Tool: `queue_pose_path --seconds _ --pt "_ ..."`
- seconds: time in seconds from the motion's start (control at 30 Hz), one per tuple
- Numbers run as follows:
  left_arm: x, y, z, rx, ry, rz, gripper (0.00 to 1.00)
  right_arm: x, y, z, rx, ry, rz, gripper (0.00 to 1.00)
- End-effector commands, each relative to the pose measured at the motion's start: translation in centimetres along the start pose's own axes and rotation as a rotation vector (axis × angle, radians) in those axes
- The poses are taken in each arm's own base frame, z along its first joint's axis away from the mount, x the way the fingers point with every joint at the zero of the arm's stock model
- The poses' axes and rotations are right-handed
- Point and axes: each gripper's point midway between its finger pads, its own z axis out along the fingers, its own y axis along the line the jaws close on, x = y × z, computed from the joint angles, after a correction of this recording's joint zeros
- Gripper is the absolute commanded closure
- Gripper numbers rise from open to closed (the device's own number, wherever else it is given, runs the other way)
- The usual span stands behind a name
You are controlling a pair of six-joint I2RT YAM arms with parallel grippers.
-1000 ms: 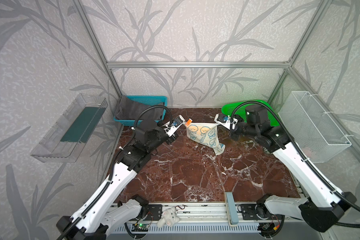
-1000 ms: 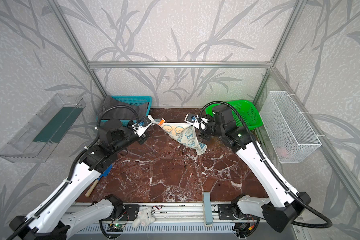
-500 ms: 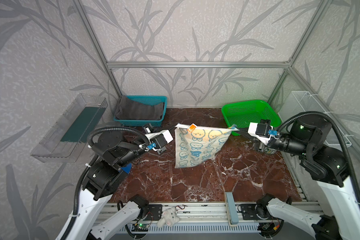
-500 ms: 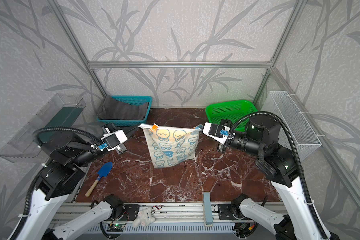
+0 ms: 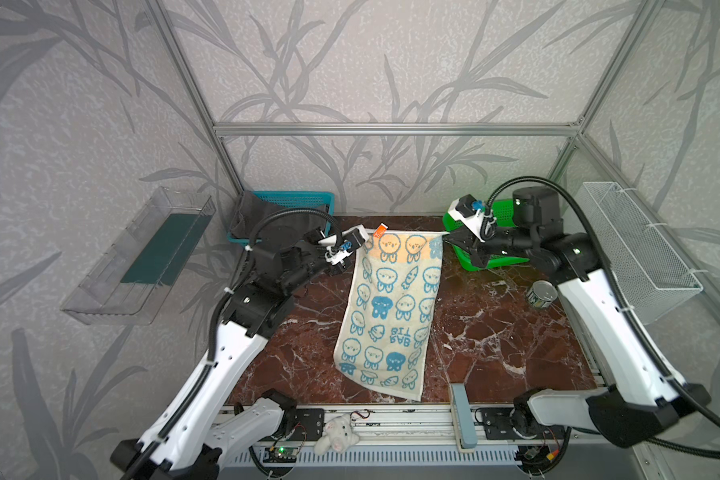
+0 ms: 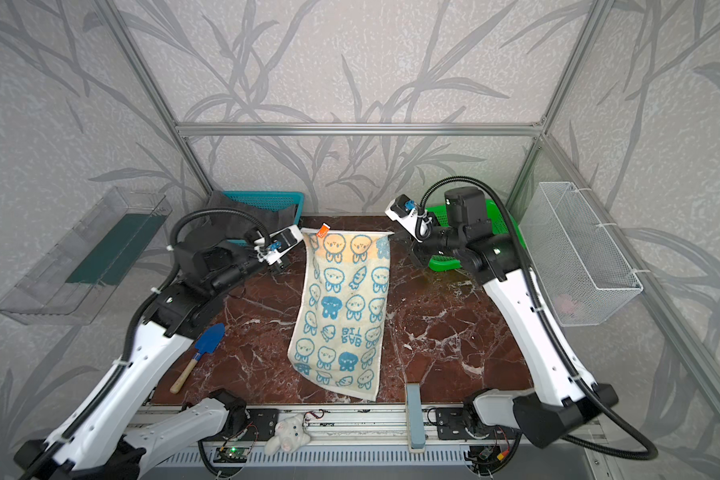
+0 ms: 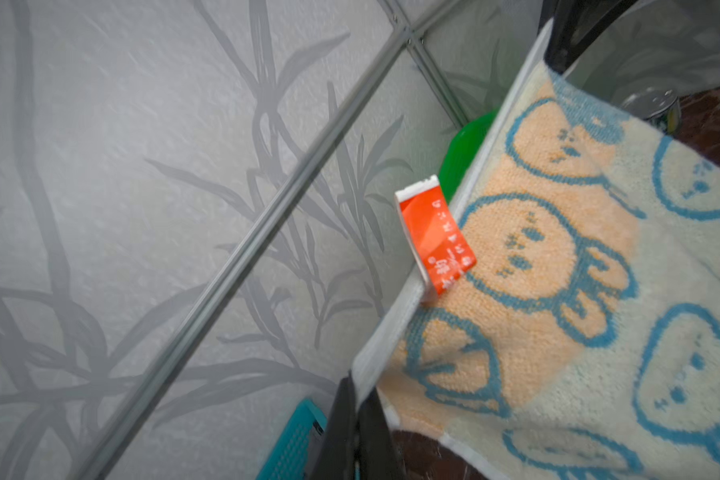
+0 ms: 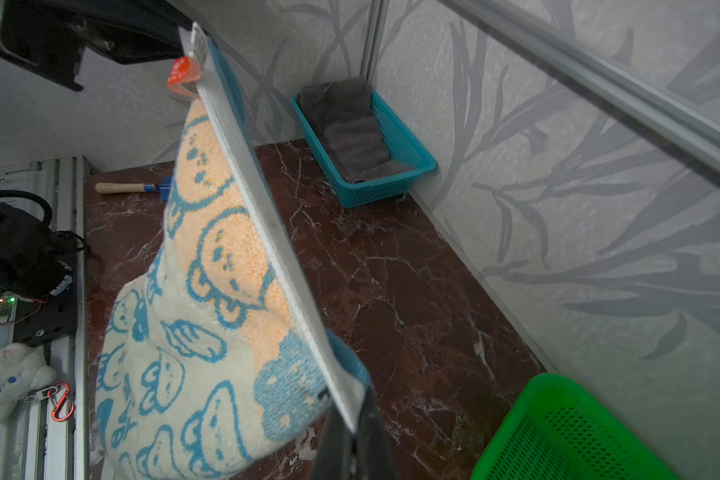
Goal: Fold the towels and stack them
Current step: 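Lift the towel by two corners with both grippers, spreading them apart, then lay the towel flat on the table, drawing both grippers toward the robot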
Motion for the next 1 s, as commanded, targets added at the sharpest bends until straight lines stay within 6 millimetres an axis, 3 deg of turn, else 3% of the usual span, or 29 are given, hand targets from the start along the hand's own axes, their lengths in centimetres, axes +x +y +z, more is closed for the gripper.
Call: queue_pose_path --seconds 0.0,0.17,0.27,0.5,0.73,0.97 --pt "4.7 1.9 2.3 -0.064 0.096 -0.074 1.0 3.4 -2.8 2.7 0.035 0.107 0.091 1.0" --pt "9.3 1.2 7.1 -0.035 0.159 -0.106 1.0 6.1 -6.0 7.6 0.035 0.173 0.103 1.0" --pt "11.3 1.1 9.0 -0.034 0.178 -0.129 1.0 7.7 -6.9 10.2 0.011 0.198 0.097 1.0" --pt "14.7 -1.9 11.5 0.071 0.219 -0.195 1.0 10.6 -6.1 13.4 -0.077 0.213 0.105 1.0" --pt "17.3 -5.7 10.4 0.138 0.282 -0.264 1.0 12.8 -2.2 13.7 -0.181 0.262 0.111 1.0" --pt "17.8 -8.5 6.2 0.192 0.369 -0.315 1.0 14.0 3.0 12.0 -0.247 0.314 0.044 1.0"
